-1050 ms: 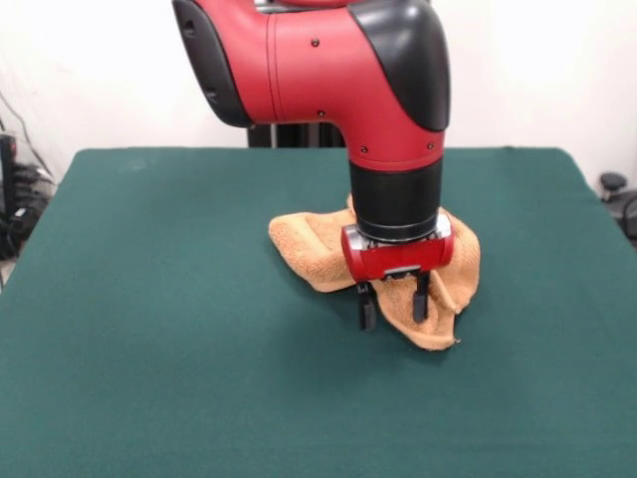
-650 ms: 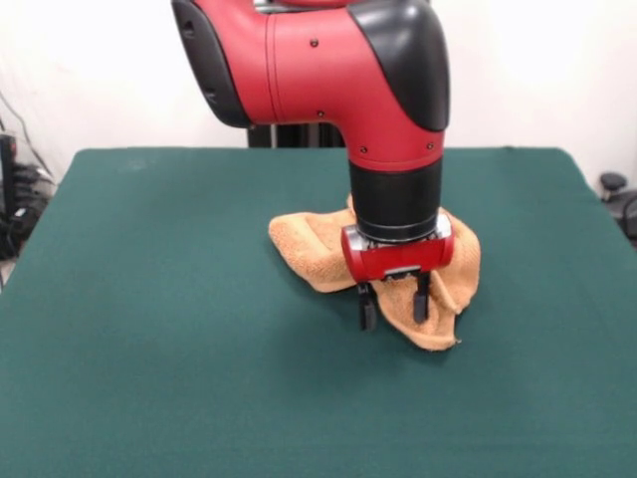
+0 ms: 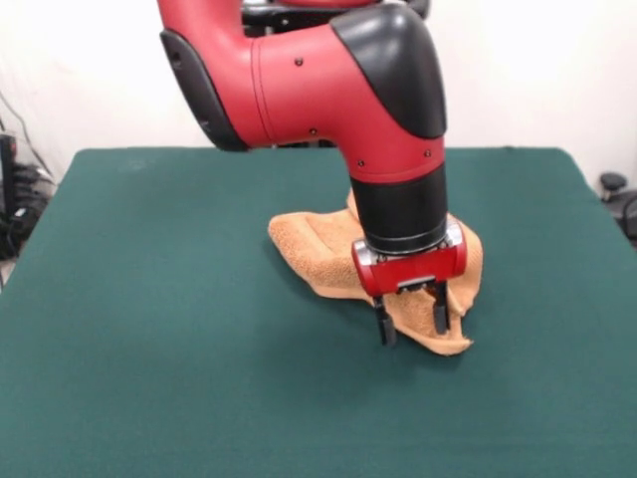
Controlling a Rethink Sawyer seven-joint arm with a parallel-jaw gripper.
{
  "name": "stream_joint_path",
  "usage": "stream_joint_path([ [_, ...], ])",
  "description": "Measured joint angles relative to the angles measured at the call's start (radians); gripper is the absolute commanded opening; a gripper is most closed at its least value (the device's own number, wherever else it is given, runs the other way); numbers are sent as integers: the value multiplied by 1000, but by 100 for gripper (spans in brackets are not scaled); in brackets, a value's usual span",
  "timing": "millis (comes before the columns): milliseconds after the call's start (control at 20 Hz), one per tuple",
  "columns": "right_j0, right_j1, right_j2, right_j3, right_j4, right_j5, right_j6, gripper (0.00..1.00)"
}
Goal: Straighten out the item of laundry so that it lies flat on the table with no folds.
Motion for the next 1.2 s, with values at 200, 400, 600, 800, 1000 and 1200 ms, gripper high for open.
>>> stream_joint_path([
  [200,-14,12,25,0,-32,0,0,100],
  [400,-14,13,30,0,-51,0,0,100],
  [600,-14,13,36,0,-67,0,0,100],
  [800,-15,13,46,0,-71,0,0,100],
  [1000,-21,13,59,0,-79,-1,0,100],
  [1200,-32,13,82,0,-102,-4,0,100],
])
